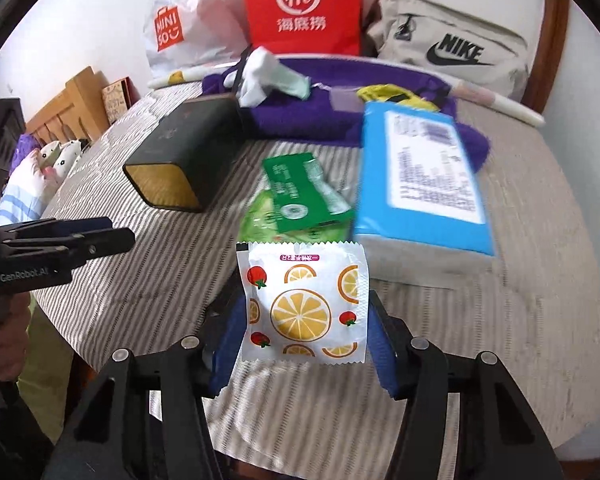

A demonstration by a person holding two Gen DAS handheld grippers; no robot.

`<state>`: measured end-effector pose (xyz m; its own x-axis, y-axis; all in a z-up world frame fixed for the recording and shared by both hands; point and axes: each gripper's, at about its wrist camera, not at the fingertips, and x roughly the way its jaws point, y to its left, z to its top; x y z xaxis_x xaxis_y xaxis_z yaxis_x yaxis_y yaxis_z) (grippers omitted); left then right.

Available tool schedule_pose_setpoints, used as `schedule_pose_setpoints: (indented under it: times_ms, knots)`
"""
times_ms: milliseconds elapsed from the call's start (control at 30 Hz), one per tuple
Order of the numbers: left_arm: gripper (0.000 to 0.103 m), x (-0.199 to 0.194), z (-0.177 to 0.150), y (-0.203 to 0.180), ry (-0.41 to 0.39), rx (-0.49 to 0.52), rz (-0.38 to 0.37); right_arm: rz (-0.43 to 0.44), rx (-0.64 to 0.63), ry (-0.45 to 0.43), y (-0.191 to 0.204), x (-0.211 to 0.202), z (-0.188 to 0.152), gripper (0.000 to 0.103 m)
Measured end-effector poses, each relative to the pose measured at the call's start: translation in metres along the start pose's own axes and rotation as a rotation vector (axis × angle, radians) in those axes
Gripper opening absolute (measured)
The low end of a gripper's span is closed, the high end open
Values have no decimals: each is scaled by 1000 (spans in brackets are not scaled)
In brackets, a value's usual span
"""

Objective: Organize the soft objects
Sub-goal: 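Grasp a second black watch strap with the left tool while the right tool holds the packet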

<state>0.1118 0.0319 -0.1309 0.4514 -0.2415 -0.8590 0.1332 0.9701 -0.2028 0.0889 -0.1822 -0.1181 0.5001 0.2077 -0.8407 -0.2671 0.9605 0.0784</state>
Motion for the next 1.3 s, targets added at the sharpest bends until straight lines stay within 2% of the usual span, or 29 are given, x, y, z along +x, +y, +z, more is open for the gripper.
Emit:
schedule_pose_setpoints:
  times_ms: [233,367,500,567,667,700,800,833,867,967,1100,1167,1233,1300]
  knots:
    - [54,14,-5,-46,20,89,1,14,40,-58,-40,-18,-10,56]
    - [54,28,-11,-72,48,150,45,7,45,-81,-56,-25,-17,56]
    - [54,41,-14,-89,72,182,57,12,52,-93,-68,-29,-25,56]
    - [54,46,-15,-95,76,193,61,9,51,-100,-71,-30,-28,56]
    - [53,53,-13,-106,47,228,110,15,57,-108,-76,-31,-29,56]
    - [52,54,-13,-108,40,238,125,17,61,-109,-77,-32,-30,56]
    - [33,53,-14,-113,22,279,112,23,76,-111,-83,-32,-31,56]
    - [23,52,-15,-113,17,290,119,31,84,-110,-86,-31,-31,56]
    - [21,51,-16,-111,15,293,123,38,92,-109,-87,-31,-31,56]
    - [20,42,-21,-93,15,269,117,31,97,-109,-89,-30,-33,56]
    - [20,30,-27,-59,18,194,171,35,94,-101,-86,-26,-35,56]
    - [22,24,-31,-43,16,153,147,39,90,-98,-85,-24,-35,56]
    - [22,23,-32,-41,16,167,129,46,85,-93,-83,-21,-35,56]
    - [25,24,-33,-46,14,187,143,46,80,-81,-80,-16,-35,56]
